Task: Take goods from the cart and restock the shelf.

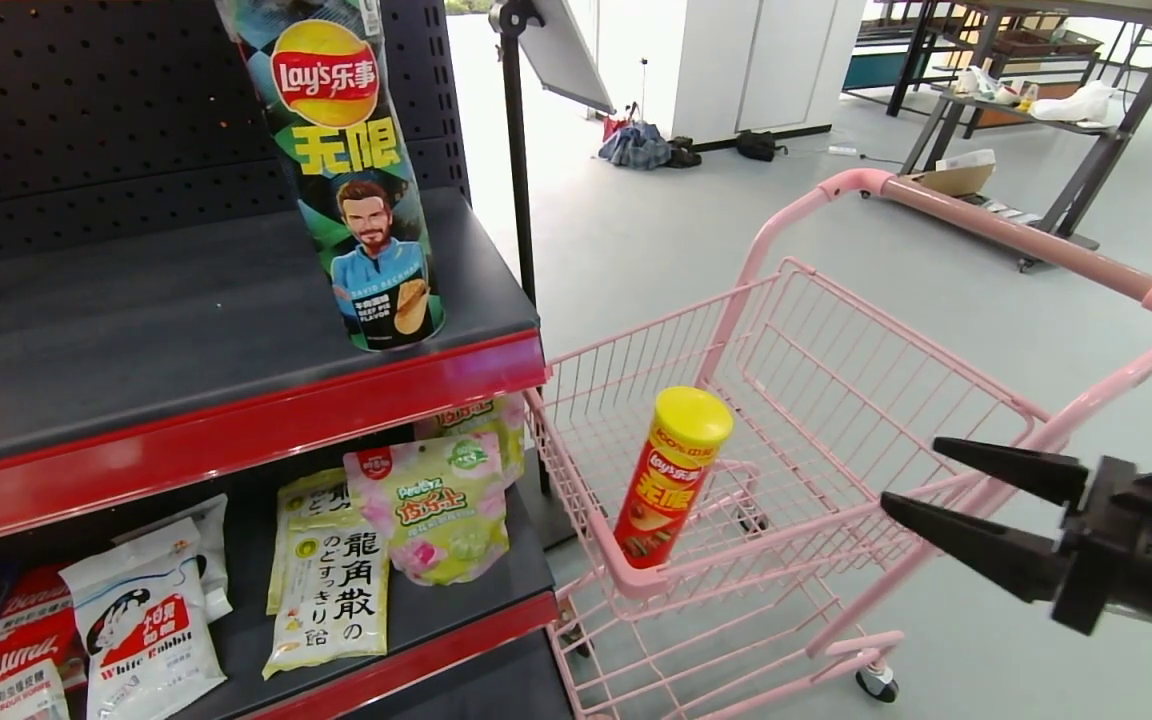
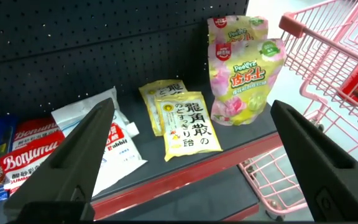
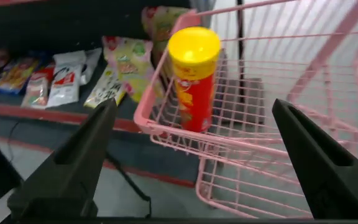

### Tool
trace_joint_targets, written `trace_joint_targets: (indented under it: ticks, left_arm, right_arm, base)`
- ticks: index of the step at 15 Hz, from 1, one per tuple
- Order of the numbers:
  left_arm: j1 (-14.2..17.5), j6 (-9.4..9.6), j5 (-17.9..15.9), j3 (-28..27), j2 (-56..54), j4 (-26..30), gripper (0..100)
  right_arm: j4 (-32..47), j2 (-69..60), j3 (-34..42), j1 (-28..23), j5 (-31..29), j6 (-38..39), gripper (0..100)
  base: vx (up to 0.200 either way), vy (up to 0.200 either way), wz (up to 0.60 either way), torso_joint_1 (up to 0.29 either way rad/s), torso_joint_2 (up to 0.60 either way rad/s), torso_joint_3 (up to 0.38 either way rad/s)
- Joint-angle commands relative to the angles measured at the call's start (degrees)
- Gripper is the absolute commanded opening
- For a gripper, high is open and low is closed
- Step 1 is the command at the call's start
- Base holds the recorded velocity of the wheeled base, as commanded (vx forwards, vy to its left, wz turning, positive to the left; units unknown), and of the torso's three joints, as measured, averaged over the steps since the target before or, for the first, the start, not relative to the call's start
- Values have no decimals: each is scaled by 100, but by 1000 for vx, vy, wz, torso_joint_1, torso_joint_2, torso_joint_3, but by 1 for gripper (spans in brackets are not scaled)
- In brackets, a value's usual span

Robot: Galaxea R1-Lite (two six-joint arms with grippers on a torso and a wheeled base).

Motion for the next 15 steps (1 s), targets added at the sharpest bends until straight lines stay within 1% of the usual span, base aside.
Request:
trace_joint_targets:
  ticks: [1, 2, 3, 6, 8, 13, 15]
  left_arm:
    - [0, -1, 1, 0, 7, 2, 100]
    - [0, -1, 1, 0, 7, 2, 100]
    - [0, -1, 1, 0, 7, 2, 100]
    - [0, -1, 1, 0, 7, 2, 100]
    - [0, -1, 1, 0, 7, 2, 100]
    - [0, -1, 1, 0, 7, 2, 100]
    - [0, -1, 1, 0, 7, 2, 100]
  right_arm:
    - [-1066, 1801, 179, 435, 447, -27, 100]
    - [-1268, 2048, 188, 435, 676, -97, 100]
    - [-1347, 2258, 188, 435, 781, -281, 100]
    - [-1426, 2724, -58, 444, 904, -484, 100]
    - [-1910, 3181, -339, 435, 930, -466, 100]
    - [-1962, 3682, -770, 540, 974, -475, 100]
    - [-1971, 3964, -1104, 540, 983, -475, 100]
  base:
    - [0, 0, 0, 0, 0, 0]
    - [0, 0, 0, 0, 0, 0]
    - [0, 0, 0, 0, 0, 0]
    - [0, 0, 0, 0, 0, 0]
    - [0, 0, 0, 0, 0, 0]
    - [0, 0, 0, 0, 0, 0]
    - [0, 0, 0, 0, 0, 0]
